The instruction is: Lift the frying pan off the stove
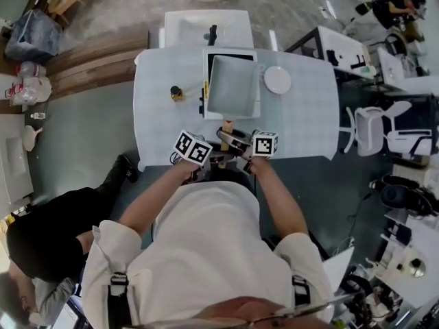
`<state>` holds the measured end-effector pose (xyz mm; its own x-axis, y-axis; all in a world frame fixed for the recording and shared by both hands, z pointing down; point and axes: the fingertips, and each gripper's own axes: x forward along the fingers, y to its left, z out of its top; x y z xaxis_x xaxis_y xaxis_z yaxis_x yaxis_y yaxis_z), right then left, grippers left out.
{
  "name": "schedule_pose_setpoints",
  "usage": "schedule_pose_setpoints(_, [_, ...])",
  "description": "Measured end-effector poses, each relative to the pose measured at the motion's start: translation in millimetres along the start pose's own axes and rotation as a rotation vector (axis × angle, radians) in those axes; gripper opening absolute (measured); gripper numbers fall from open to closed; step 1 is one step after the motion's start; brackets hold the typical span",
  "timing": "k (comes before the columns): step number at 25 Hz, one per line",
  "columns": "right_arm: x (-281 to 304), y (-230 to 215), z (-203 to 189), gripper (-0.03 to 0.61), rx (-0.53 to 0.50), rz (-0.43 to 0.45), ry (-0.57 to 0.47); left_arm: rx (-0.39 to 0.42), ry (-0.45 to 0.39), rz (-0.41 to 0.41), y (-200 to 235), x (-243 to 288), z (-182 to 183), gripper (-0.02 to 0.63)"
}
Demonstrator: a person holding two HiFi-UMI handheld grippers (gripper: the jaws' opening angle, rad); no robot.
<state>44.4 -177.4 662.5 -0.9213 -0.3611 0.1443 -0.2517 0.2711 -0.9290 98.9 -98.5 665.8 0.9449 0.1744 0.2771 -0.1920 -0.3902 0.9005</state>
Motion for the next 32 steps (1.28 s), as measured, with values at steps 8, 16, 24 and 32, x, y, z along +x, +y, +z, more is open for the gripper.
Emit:
schedule_pose_setpoints(8, [-37, 15, -19, 0.176, -0.056, 0.006, 0.049, -0.006, -0.039, 0.021, -27, 31, -18, 0.147])
schedule_pose_setpoints(16, [-73, 23, -55, 0.176, -0.086, 0.019, 0.117, -0.018, -0.09, 0.053, -52, 61, -49, 0.146])
schedule_pose_setpoints(24, [-92, 45, -96, 0.177, -0.094, 0.049, 0.159, -0.033, -0.136, 0.083, -77, 69, -87, 0.144])
schedule_pose_setpoints(32, [-88, 73, -126, 0.178, -0.093, 0.09, 0.167, -0.03, -0.139, 0.087, -97, 56, -116, 0.145])
